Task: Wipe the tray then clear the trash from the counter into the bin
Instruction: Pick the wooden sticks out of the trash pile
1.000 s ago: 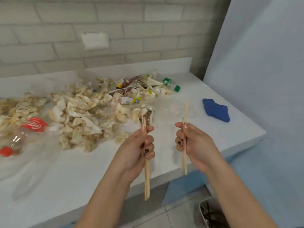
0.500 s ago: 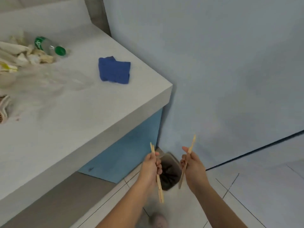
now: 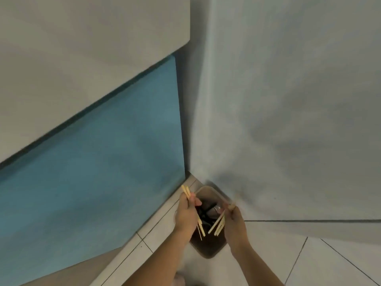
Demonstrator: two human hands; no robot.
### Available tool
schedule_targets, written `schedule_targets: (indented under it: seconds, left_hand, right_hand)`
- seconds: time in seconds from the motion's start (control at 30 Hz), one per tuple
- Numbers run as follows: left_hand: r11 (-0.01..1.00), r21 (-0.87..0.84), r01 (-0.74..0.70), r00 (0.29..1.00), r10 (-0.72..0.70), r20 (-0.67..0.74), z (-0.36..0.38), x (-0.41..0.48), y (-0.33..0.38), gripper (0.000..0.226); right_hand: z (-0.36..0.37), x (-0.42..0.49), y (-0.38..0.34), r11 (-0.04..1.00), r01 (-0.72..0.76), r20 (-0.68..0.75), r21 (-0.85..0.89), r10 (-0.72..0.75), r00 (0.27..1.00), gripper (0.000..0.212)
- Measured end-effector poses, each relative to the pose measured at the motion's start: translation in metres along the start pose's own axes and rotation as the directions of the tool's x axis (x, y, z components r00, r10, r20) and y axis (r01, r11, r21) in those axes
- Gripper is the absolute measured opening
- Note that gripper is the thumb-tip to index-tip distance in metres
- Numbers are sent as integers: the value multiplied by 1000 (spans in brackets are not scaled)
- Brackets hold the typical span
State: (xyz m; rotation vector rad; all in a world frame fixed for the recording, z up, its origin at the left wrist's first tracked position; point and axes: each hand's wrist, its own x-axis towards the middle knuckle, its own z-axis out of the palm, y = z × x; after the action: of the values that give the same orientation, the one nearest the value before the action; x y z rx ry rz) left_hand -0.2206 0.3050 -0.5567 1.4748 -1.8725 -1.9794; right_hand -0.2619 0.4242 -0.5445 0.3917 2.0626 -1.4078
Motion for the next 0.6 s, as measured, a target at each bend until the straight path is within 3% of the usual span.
schedule_targets:
  seconds: [0.07, 0.1, 0.17, 0.23, 0.4, 0.6]
  left_hand:
    - [988, 152, 13, 992, -32, 124, 1, 16, -28, 23]
    - [976, 216, 24, 981, -64, 181, -1, 19, -38, 35]
    - [955, 292, 54, 960, -130, 249, -8, 15, -52, 52]
    - [932, 357, 54, 947, -161, 277, -16, 0, -57, 50]
    - [956, 285, 65, 988, -101, 116, -50, -68, -10, 29]
    - [999, -31, -41, 994, 38, -98, -129, -191, 115, 23]
  right_hand:
    - [4, 17, 23, 990, -59, 130, -124, 75, 989, 30]
    - [6, 22, 34, 974, -115, 171, -193, 148, 974, 42]
    - [6, 22, 51, 940, -201, 188, -275, 257, 948, 60]
    - [4, 15, 60, 937, -206, 188, -282, 265, 946, 65]
    - [5, -52, -2, 981, -65, 135, -182, 91, 987, 58]
    - [6, -182, -138, 976, 207, 179, 60, -215, 960, 19]
